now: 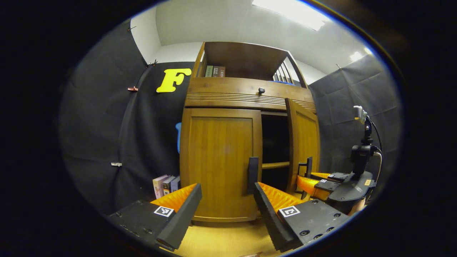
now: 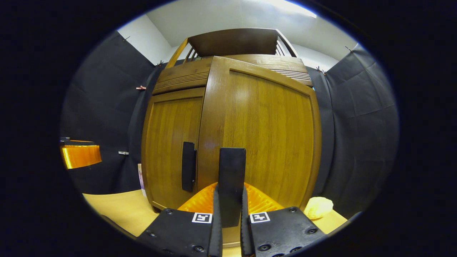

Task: Open the right door of the double-door shoe cabinet with the right hand, and open the left door with the left hand.

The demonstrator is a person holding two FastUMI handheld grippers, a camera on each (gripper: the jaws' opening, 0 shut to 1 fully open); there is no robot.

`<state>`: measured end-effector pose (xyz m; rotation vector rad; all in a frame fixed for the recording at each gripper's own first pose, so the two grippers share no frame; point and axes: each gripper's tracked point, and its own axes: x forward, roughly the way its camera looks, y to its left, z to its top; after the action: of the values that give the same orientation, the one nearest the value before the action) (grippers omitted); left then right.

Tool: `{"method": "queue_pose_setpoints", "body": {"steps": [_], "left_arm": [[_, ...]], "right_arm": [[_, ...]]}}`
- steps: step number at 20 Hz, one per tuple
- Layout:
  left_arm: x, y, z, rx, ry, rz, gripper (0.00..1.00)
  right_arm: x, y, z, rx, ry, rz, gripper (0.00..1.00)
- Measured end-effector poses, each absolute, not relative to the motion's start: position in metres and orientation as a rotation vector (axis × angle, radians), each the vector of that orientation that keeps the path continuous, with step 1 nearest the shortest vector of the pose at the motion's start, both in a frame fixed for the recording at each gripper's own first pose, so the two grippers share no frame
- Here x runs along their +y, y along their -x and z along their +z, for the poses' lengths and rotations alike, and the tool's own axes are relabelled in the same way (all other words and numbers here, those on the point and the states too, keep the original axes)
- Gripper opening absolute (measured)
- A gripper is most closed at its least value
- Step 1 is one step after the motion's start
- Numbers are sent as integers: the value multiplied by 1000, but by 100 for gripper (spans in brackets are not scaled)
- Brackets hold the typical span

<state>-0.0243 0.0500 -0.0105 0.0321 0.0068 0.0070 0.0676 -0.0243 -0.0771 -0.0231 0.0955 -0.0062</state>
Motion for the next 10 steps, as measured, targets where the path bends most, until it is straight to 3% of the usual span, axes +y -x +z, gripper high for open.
{"method": "queue_pose_setpoints", "body": {"steps": [1, 2, 3, 9, 10], "left_arm": [[45, 24, -10, 5, -33, -1, 92], [40, 23, -10, 5, -35, -7, 92], [35, 22, -10, 2, -34, -14, 92], [-8, 17, -9, -10, -21, -88, 96], [-15, 16, -8, -13, -21, -99, 87]], "right_arm": [[-27, -59, -74, 97, 22, -2, 23], [-29, -52, -71, 100, 20, 2, 19], [-32, -46, -69, 101, 18, 7, 23], [-54, -14, -59, 115, 30, 7, 19], [-58, -7, -59, 115, 30, 2, 23]]}}
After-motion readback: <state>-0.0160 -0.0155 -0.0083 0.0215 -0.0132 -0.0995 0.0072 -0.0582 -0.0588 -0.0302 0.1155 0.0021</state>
